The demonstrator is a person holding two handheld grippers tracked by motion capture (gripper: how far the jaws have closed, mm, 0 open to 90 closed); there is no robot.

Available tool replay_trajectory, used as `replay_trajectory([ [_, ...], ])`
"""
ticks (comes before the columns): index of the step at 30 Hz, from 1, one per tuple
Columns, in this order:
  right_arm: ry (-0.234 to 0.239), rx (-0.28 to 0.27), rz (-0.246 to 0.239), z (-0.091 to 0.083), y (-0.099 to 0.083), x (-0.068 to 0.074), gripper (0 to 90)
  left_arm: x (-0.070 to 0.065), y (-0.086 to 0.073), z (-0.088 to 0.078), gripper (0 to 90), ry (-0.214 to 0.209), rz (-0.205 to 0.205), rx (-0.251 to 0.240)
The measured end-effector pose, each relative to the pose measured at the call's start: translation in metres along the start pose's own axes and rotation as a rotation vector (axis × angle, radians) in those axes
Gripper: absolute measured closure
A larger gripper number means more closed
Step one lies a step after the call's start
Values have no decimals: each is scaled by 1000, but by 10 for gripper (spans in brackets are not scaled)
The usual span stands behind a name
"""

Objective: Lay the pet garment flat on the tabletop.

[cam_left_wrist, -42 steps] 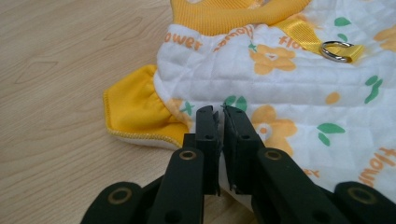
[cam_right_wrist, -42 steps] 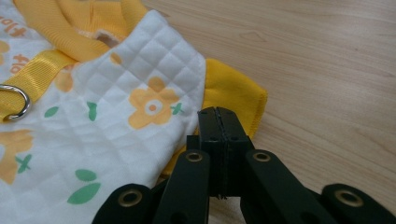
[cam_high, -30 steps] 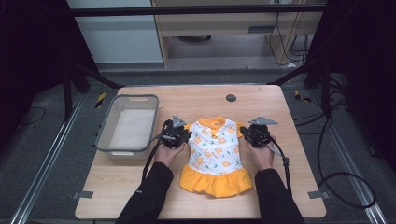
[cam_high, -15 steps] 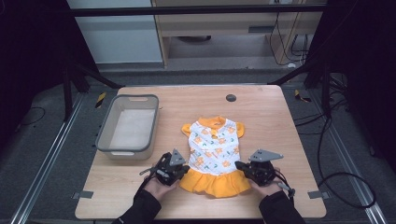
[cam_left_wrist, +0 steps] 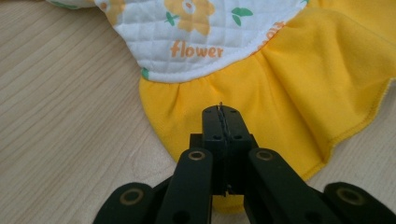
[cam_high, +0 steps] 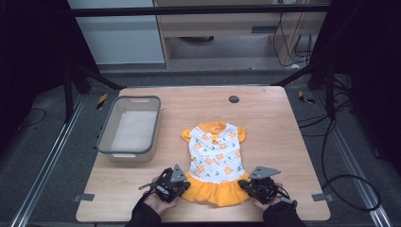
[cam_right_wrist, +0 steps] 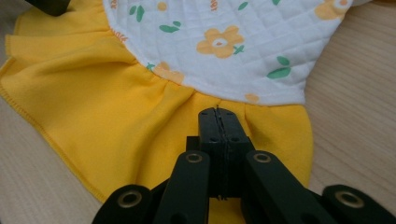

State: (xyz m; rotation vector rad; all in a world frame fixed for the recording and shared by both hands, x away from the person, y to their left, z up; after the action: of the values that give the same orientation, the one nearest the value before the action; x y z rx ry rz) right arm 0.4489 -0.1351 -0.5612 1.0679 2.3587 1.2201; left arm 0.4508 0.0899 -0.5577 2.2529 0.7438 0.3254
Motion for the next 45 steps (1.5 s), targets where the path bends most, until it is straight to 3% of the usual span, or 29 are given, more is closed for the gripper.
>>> replay_trajectory([
  [3,14,2,2,0,2,3,897,0,0,0,896,0,-1,-1],
  [7,5,-90,2,3,26,-2,899,1,5,0,897,7,-1,-22],
  [8,5,-90,2,3,26,-2,899,1,5,0,897,7,-1,-22],
  [10,-13,-133,4,8,42,-11,899,3,18,0,897,14,-6,-68],
  [12,-42,-175,42,21,62,-32,899,5,34,7,896,19,-12,-112],
  [13,-42,-175,42,21,62,-32,899,5,34,7,896,19,-12,-112],
  [14,-70,-169,66,37,72,-51,899,6,39,18,896,24,-13,-112],
  [16,-75,-168,64,42,74,-57,899,6,39,23,895,25,-10,-106],
  [17,-103,-166,90,57,79,-71,899,4,34,35,895,21,-5,-69],
  [19,-116,-159,87,70,81,-80,900,3,33,35,893,28,8,-73],
  [22,-158,-106,66,82,76,-91,900,3,32,34,893,10,-13,-63],
  [23,-174,-82,75,85,71,-95,900,4,31,33,893,0,-24,-54],
  [24,-175,-101,99,85,71,-97,900,4,30,32,893,-4,-37,-45],
  [27,-191,-101,103,83,71,-99,900,3,28,30,894,0,-34,-33],
  [29,-226,-90,79,82,70,-98,900,3,26,27,893,2,-33,-32],
  [39,-251,-106,93,79,67,-97,900,-2,24,23,849,4,-45,-53],
  [41,-250,-109,106,78,67,-97,900,-2,27,20,828,-2,-50,-75],
  [45,-230,-163,136,72,71,-98,900,10,37,11,788,30,-62,-128],
])
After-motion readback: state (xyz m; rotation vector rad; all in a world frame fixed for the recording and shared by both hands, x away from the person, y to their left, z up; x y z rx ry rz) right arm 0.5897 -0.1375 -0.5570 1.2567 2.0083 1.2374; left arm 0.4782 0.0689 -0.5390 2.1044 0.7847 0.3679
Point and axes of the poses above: each handheld gripper's, and its own axes: z roughly forward along the jaws, y roughly out of its top, x roughly to its left, the point moved 9 cm from there along z, roughly forward along the jaws, and after that the axes turned 6 degrees about -x, right-handed, at the moved point
